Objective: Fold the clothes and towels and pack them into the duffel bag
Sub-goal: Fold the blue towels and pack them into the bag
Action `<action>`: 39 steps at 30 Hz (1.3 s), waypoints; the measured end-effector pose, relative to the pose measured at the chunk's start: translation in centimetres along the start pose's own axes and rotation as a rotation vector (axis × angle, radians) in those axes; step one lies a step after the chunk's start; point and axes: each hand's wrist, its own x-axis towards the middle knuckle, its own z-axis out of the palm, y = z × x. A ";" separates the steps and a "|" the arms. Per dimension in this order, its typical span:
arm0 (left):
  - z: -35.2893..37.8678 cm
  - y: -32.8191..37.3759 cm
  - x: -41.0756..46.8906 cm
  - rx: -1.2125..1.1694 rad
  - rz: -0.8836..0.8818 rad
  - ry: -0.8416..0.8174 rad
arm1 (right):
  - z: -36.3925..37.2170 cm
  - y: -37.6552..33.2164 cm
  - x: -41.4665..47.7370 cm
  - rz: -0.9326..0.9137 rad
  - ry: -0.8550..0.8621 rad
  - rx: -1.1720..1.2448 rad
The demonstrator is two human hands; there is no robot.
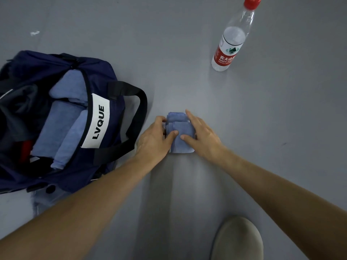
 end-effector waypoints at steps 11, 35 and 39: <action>-5.2 0.6 -3.1 -0.937 -0.370 -0.229 | -1.9 -6.4 1.3 0.229 -0.291 0.619; -20.7 -12.0 -1.3 -0.367 -0.174 0.173 | 9.2 -22.0 3.3 0.045 0.055 -0.375; -20.5 -12.0 -0.9 0.002 -0.241 0.130 | 8.2 -22.1 4.1 0.005 0.118 -0.455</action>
